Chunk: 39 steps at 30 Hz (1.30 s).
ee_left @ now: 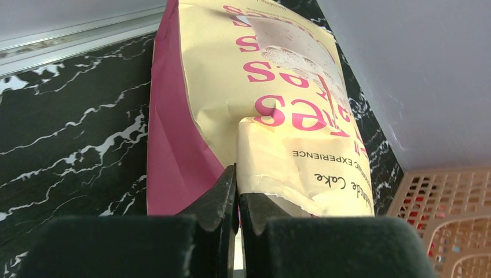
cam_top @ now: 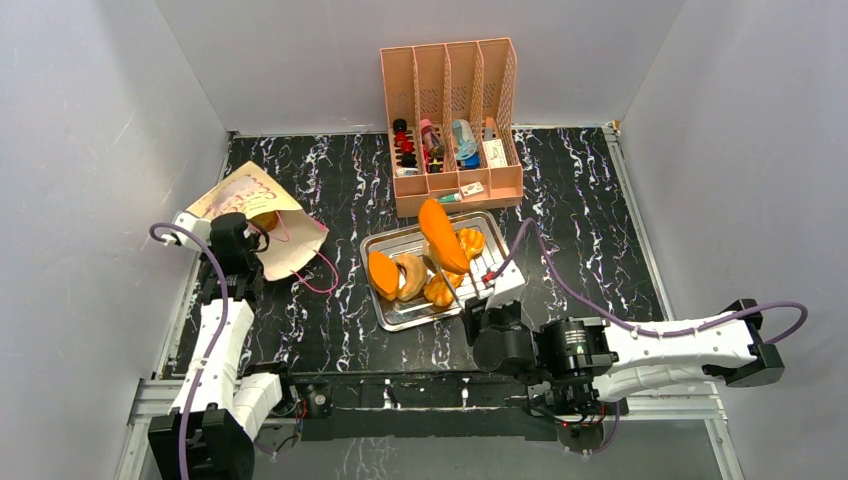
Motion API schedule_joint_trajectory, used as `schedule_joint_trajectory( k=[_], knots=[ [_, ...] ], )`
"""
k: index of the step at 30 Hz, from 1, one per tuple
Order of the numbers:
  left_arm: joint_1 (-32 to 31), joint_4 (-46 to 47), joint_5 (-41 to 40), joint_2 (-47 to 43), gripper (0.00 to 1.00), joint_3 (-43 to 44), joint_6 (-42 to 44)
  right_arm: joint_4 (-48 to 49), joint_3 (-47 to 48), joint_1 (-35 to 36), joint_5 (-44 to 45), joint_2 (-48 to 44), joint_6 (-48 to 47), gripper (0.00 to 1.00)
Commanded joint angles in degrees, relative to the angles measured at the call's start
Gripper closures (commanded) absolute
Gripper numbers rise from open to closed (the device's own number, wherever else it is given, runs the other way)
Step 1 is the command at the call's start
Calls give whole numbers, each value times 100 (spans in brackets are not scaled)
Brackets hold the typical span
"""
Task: Take the fake bread out of the paper bag
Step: Place the fake bread in the container.
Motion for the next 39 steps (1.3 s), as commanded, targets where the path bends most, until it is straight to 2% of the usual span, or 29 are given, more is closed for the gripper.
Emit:
schedule_joint_trajectory(
  k=[1, 4, 7, 18, 23, 24, 27, 29, 33, 39],
  knots=[
    [26, 416, 733, 40, 99, 60, 429, -804, 6, 2, 870, 143, 1478, 100],
    [26, 426, 993, 142, 99, 98, 545, -985, -159, -152, 885, 175, 1828, 100],
    [27, 422, 1239, 247, 100, 127, 627, -764, -401, -486, 681, 175, 1749, 100],
    [21, 263, 1589, 328, 100, 207, 739, 1011, -1145, -2173, -879, 303, 490, 100],
    [24, 153, 1612, 300, 100, 270, 772, 1501, -1349, -2519, -1427, 481, 303, 100],
    [22, 132, 1601, 289, 99, 276, 780, 1493, -1356, -2521, -1456, 500, 353, 97],
    [22, 106, 1604, 264, 100, 302, 801, 1462, -1447, -2524, -1533, 475, 503, 80],
    [21, 101, 1609, 249, 100, 294, 797, 1441, -1530, -2527, -1591, 384, 680, 72],
    [26, 92, 1633, 261, 100, 289, 759, 1393, -1681, -2527, -1696, 197, 882, 63],
    [22, 91, 1673, 266, 100, 279, 702, 1234, -1790, -2526, -1847, 116, 1198, 56]
  ],
)
